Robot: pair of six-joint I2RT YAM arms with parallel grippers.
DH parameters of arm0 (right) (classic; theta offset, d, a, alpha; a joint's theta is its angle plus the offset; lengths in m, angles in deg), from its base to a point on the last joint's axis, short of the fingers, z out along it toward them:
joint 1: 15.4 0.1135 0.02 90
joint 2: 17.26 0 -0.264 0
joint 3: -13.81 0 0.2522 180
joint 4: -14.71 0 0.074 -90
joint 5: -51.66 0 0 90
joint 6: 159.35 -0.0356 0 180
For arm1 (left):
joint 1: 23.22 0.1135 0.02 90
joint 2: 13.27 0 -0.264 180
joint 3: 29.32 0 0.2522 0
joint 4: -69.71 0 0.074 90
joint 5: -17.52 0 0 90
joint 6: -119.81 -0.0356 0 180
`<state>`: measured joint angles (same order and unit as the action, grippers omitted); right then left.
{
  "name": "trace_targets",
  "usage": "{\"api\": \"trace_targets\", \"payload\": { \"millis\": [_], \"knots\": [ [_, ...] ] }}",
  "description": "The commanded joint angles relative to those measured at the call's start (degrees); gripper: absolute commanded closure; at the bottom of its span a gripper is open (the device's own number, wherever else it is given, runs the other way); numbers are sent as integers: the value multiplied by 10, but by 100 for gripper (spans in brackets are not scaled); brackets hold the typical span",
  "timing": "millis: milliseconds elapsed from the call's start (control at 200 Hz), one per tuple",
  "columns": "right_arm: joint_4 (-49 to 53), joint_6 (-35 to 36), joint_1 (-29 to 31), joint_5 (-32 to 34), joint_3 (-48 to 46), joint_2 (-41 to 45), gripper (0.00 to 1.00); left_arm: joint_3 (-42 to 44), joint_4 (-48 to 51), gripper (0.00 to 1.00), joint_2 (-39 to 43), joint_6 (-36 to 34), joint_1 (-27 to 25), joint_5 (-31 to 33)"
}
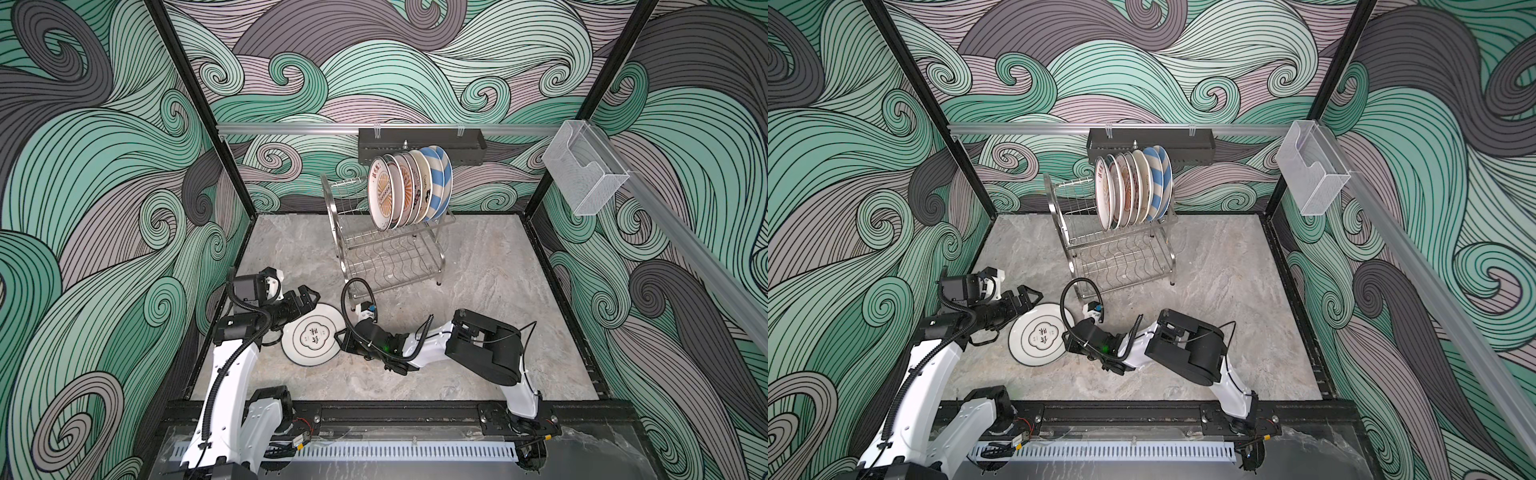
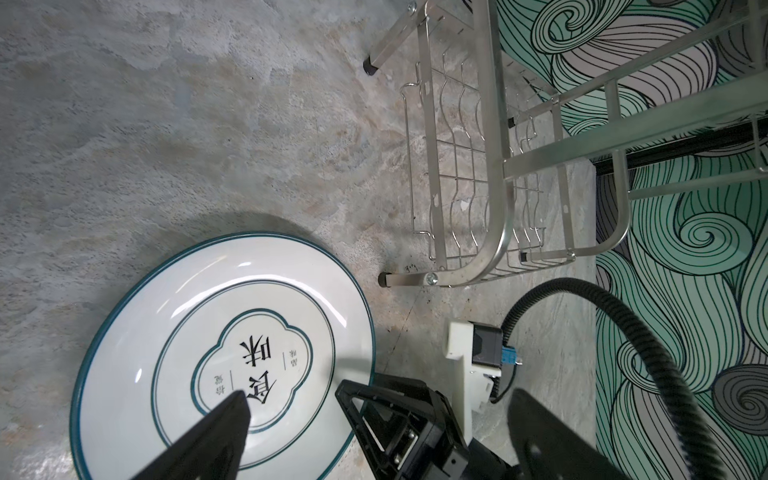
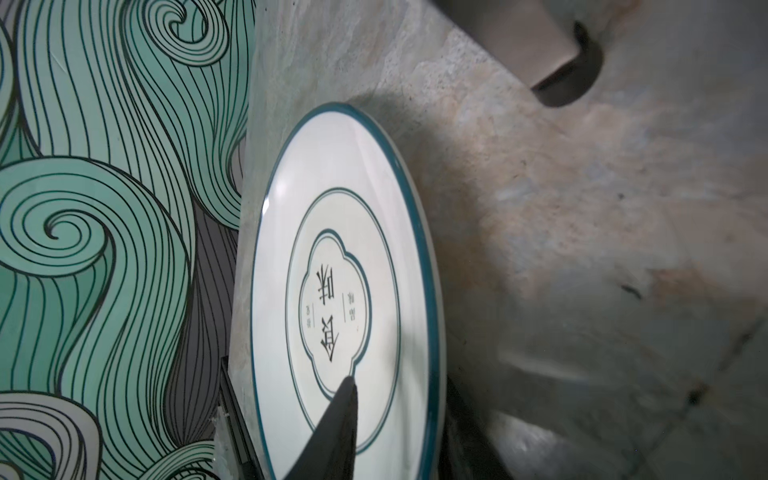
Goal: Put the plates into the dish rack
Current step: 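Pinch the white plate rim with the right gripper and tilt it up, then carry the upright white plate to the rack with the right gripper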
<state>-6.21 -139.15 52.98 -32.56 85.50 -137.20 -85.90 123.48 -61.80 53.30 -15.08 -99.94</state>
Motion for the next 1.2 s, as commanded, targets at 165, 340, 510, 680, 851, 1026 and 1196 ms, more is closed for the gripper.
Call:
{"api": "trace_targets", "payload": {
  "millis": [165, 340, 510, 680, 851, 1026, 1196],
  "knots": [
    [36, -20, -7, -8, -12, -26, 86, -1, -20, 1, 6, -14, 4, -16],
    [57, 3, -7, -5, -14, -4, 99, 0, -20, 1, 7, -14, 4, -15],
    [70, 34, -6, 3, -24, 35, 100, 0, -20, 1, 8, -15, 4, -15],
    [106, 78, 2, 23, -49, 107, 100, 0, -18, 1, 7, -15, 4, -13],
    [172, 107, 21, 56, -83, 194, 100, -1, -18, 2, 9, -16, 5, -11],
    [228, 115, 44, 121, -141, 305, 100, 0, -17, 1, 9, -15, 5, -12],
    [360, 139, 57, 176, -151, 422, 100, 2, -20, 1, 4, -15, 5, -18]
  ]
}}
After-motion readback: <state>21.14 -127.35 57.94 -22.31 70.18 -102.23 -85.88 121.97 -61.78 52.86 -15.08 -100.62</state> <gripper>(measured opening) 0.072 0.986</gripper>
